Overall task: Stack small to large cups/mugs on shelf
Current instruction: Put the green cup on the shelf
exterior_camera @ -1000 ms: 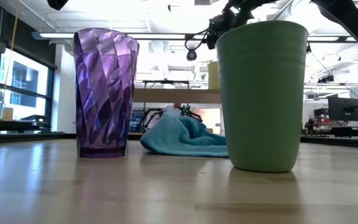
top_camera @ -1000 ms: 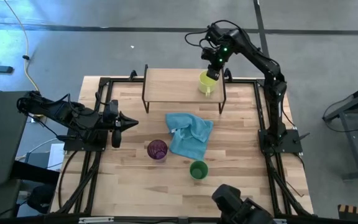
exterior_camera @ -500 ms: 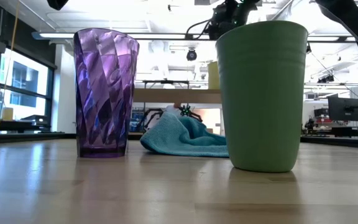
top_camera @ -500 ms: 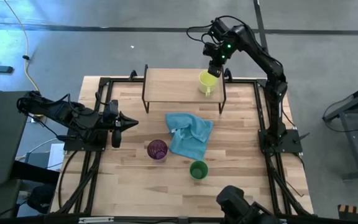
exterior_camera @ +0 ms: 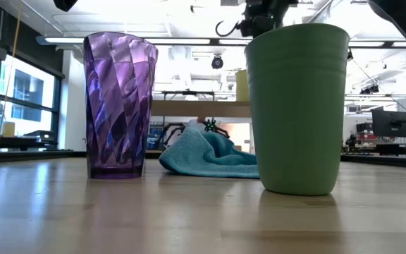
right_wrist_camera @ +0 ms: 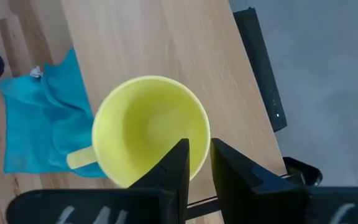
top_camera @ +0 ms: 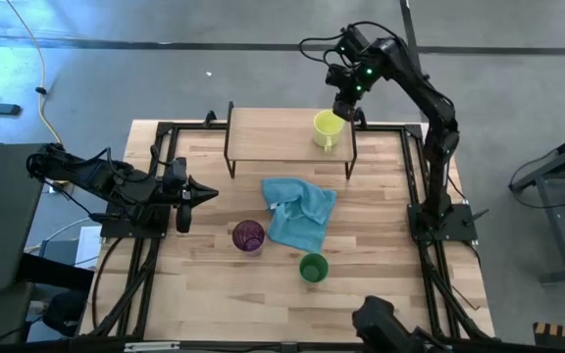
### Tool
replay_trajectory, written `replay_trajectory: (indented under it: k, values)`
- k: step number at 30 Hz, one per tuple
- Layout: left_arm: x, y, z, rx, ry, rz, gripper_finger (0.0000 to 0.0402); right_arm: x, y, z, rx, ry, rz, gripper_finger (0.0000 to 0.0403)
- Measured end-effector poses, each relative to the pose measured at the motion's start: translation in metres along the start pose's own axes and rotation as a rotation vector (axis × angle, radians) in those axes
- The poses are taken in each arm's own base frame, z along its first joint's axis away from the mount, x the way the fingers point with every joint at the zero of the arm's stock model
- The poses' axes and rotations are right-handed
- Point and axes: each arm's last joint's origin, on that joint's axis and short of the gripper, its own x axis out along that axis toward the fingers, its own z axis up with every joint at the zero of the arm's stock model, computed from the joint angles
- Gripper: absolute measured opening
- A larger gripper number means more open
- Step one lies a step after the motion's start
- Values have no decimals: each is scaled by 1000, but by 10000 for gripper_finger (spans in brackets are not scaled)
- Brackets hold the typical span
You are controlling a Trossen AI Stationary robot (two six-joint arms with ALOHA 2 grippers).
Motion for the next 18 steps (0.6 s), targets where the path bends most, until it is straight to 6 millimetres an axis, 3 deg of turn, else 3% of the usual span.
replay_trajectory:
  k: [18]
  values:
    - [0,0,0,0,0,0,1,-55,18,-13,-31,-153,-66,58]
